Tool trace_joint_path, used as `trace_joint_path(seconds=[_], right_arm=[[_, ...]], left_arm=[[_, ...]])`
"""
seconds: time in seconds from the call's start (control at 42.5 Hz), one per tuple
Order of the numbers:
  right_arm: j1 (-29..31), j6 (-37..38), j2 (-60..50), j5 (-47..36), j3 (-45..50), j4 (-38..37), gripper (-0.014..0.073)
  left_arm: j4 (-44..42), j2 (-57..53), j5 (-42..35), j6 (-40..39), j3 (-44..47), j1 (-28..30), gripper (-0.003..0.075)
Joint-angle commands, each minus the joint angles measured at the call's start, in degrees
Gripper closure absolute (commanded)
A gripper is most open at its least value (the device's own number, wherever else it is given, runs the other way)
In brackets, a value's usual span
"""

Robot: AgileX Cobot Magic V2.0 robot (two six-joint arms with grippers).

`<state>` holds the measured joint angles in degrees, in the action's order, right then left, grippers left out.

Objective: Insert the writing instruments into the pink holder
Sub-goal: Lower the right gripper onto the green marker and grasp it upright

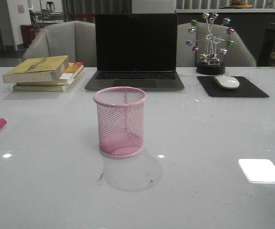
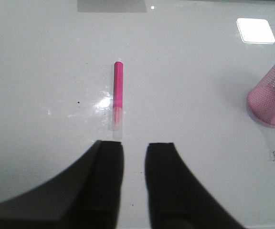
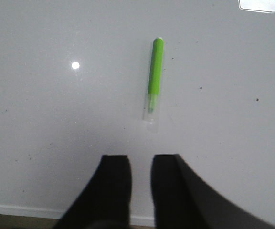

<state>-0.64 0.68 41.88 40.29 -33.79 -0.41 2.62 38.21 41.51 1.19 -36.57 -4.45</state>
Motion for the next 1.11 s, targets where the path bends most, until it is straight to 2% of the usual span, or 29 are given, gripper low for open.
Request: trace_joint_path(seconds=[0.0,0.047,0.094,0.376,0.541,1.082], right_arm=[[0.3,-0.2,1.5,-3.5,-1.5,-0.9,0.0090],[0.3,-0.2,2.5,-3.5,-1.6,-0.9,0.0055],[0.4,0.0,3.7,-3.5,-1.8,-0.9,0.0053],[4.6,0.5,16.8,-2.2,-7.7,-0.1,0.0054],[4.9,0.4,26.4,-2.7,-12.7,-0.1,0.0054],[4.8,-0.7,56.0,-1.1,-33.6,0.0,0.0054]], left_arm=[[0.3,0.7,-4.6,0.2,-1.7,-0.2,0.0190],[0.8,0.7,-4.6,0.2,-1.7,-0.2,0.0150],[1.4,0.7,-4.3,0.2,-1.7,-0.9,0.0145],[0.9,0.7,-4.7,3.3,-1.7,-14.3,0.0216],[0.4,0.7,-4.7,3.3,-1.7,-18.8,0.0253],[0.4,0.7,-4.2,3.3,-1.7,-19.3,0.0339]])
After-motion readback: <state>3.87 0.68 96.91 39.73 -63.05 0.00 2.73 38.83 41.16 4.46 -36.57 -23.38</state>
